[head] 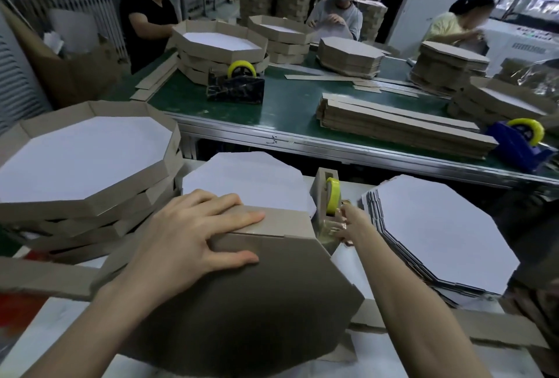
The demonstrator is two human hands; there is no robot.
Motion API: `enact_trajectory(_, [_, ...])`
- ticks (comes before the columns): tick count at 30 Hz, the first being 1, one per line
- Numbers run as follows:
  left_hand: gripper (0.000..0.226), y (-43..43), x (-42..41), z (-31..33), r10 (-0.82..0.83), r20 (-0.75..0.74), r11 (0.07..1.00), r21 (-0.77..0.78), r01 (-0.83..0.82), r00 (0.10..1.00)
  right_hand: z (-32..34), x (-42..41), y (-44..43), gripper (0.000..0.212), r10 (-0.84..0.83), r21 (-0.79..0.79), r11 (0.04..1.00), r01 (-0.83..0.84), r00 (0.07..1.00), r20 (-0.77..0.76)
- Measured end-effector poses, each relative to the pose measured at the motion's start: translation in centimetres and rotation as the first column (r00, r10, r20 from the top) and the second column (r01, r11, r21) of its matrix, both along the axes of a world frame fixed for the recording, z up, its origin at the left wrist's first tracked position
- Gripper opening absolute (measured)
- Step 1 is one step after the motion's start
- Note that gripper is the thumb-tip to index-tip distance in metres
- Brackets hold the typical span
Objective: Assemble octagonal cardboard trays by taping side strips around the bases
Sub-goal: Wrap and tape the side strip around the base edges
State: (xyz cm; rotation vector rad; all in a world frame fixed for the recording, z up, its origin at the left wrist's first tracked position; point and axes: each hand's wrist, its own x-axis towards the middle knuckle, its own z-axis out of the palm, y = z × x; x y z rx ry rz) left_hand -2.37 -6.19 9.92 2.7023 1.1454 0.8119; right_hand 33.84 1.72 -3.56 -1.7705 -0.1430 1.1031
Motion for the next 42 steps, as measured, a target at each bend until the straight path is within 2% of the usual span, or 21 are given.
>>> enact_trajectory(3, [0.055,0.1,0.0,0.0,-0.007,0.014,1.000,0.002,0.007,1.000,0.1,-0.8,-1.1,0.017,-0.136,0.114,0.984,0.135,0.991,0.005])
enact_trajectory(5, [0.055,0.1,0.0,0.1,-0.003,0.014,1.000,-0.003,0.003,1.000,-0.4,-1.8,-2.6,0.012,-0.156,0.198,0.967,0.158,0.987,-0.026])
enact_trajectory(7, [0.055,0.1,0.0,0.1,0.003,0.012,1.000,-0.005,-0.003,1.000,-1.4,-2.7,-4.3,0.014,-0.109,0.273,0.956,0.108,0.994,-0.010])
enact_trajectory(9, [0.055,0.1,0.1,0.1,0.002,0.005,1.000,-0.004,-0.002,1.000,-2.4,-3.2,-6.0,0.012,-0.062,0.283,0.958,0.033,0.994,0.093])
enact_trajectory(14, [0.053,-0.1,-0.1,0.2,-0.009,0.007,1.000,-0.008,0.009,1.000,-5.1,-2.7,-7.9,0.027,0.077,0.155,0.980,-0.126,0.954,0.290])
enact_trajectory(18, [0.053,-0.4,-0.5,0.2,-0.016,-0.001,1.000,-0.003,0.016,1.000,-5.9,-0.9,-7.3,0.034,0.157,0.131,0.971,-0.201,0.946,0.285])
enact_trajectory(20, [0.053,-0.5,-0.6,0.2,-0.016,0.015,1.000,0.004,0.016,1.000,-6.1,0.1,-7.6,0.033,0.179,0.066,0.976,-0.209,0.934,0.309])
enact_trajectory(23, [0.053,-0.7,-0.8,0.4,-0.011,0.037,1.000,-0.002,0.011,0.999,-5.9,0.5,-8.9,0.030,0.233,-0.101,0.972,-0.210,0.861,0.453])
enact_trajectory(24, [0.054,-0.8,-0.8,0.5,-0.003,0.027,1.000,-0.012,0.003,1.000,-5.1,0.1,-9.0,0.029,0.237,-0.098,0.971,-0.218,0.840,0.488])
enact_trajectory(25, [0.054,-1.0,-0.7,0.7,0.015,-0.005,1.000,-0.018,-0.015,1.000,-3.9,-0.6,-8.9,0.028,0.218,-0.045,0.973,-0.228,0.830,0.514])
enact_trajectory(28, [0.054,-1.5,0.9,1.9,0.071,-0.163,0.997,0.029,-0.067,0.984,2.0,-3.9,-7.7,0.021,0.089,0.253,0.934,-0.252,0.850,0.518])
enact_trajectory(29, [0.057,-1.6,1.8,2.3,0.066,-0.196,0.997,0.059,-0.056,0.978,4.2,-5.1,-7.5,0.018,0.142,0.318,0.889,-0.330,0.857,0.495])
enact_trajectory(30, [0.062,-1.7,2.9,2.7,0.048,-0.236,0.998,0.060,-0.034,0.971,6.3,-6.2,-7.6,0.022,0.266,0.348,0.818,-0.457,0.838,0.476])
enact_trajectory(31, [0.069,-1.8,3.9,2.9,0.021,-0.283,0.999,0.041,-0.010,0.959,8.1,-7.3,-8.1,0.030,0.424,0.343,0.726,-0.596,0.781,0.459])
enact_trajectory(33, [0.081,-1.7,5.4,2.9,-0.041,-0.356,0.999,0.002,0.044,0.933,10.7,-9.0,-9.4,0.040,0.685,0.217,0.548,-0.808,0.582,0.438])
enact_trajectory(34, [0.083,-1.7,5.7,2.8,-0.060,-0.383,0.998,0.000,0.065,0.922,11.5,-9.5,-10.2,0.041,0.755,0.158,0.484,-0.861,0.502,0.422])
enact_trajectory(37, [0.085,-1.5,4.7,2.7,-0.040,-0.397,0.996,0.052,0.066,0.917,12.7,-10.6,-12.1,0.039,0.822,0.067,0.443,-0.894,0.435,0.369])
enact_trajectory(39, [0.088,-1.8,2.8,2.9,-0.013,-0.347,0.995,0.086,0.046,0.938,13.4,-10.7,-13.2,0.040,0.814,0.007,0.422,-0.907,0.381,0.439])
enact_trajectory(42, [0.086,-2.4,-0.6,3.2,-0.008,-0.177,0.993,0.115,0.029,0.984,15.4,-10.9,-14.5,0.042,0.754,-0.066,0.421,-0.905,0.309,0.579])
